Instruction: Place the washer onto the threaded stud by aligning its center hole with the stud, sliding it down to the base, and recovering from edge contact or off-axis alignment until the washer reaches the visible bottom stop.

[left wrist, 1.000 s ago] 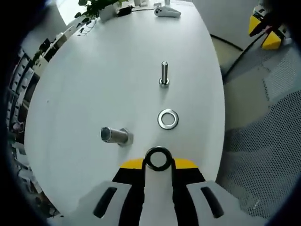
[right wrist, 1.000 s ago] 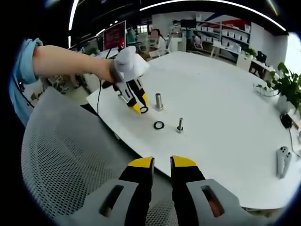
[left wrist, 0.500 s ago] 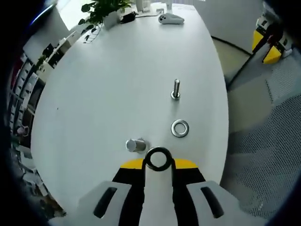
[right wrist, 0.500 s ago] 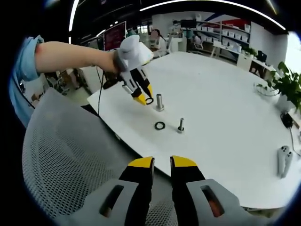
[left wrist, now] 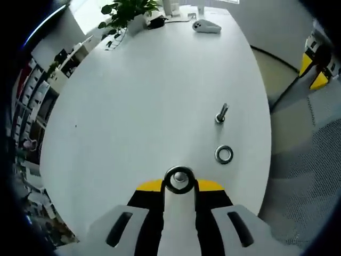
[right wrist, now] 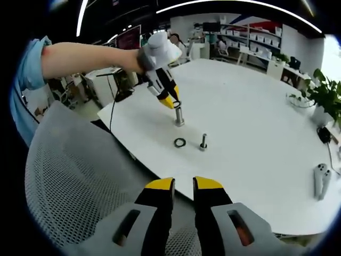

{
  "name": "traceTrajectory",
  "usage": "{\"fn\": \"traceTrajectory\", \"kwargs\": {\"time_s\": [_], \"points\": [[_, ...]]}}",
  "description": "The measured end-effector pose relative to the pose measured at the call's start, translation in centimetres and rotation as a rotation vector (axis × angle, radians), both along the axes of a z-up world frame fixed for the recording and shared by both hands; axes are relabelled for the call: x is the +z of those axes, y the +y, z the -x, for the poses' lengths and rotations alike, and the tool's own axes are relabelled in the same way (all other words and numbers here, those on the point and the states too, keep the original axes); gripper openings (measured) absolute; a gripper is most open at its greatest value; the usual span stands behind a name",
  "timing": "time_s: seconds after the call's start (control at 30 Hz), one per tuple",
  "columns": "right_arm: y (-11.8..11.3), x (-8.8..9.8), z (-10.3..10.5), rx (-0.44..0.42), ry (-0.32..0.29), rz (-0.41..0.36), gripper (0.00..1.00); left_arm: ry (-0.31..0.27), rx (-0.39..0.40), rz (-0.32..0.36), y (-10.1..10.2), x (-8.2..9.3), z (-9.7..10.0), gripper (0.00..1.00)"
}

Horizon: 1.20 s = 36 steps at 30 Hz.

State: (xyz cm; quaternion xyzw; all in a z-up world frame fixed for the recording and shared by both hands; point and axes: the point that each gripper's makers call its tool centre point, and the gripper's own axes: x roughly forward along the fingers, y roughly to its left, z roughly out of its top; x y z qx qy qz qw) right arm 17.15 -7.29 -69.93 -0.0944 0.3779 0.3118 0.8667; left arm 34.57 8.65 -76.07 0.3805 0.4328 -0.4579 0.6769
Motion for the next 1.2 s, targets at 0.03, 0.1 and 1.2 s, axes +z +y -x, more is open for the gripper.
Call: {"fn": "traceTrajectory", "kwargs": {"time_s": [0.03, 0.1, 1.2], "points": [[0.0, 0.0, 0.0, 0.000, 0.000, 0.000, 0.16, 0.002, -0.002, 0.001, -0.1, 0.0, -0.1, 0.19], [0.0, 0.0, 0.0, 0.000, 0.003, 0.000, 0.16, 0.011, 0.011, 0.006, -0.2, -0.1, -0.2, 0.19], [0.0, -0.1, 0.1, -0.002, 0.008, -0.006, 0.17, 0.065, -0.044, -0.156, -0.6, -6.6, -0.2, 0.19]]}}
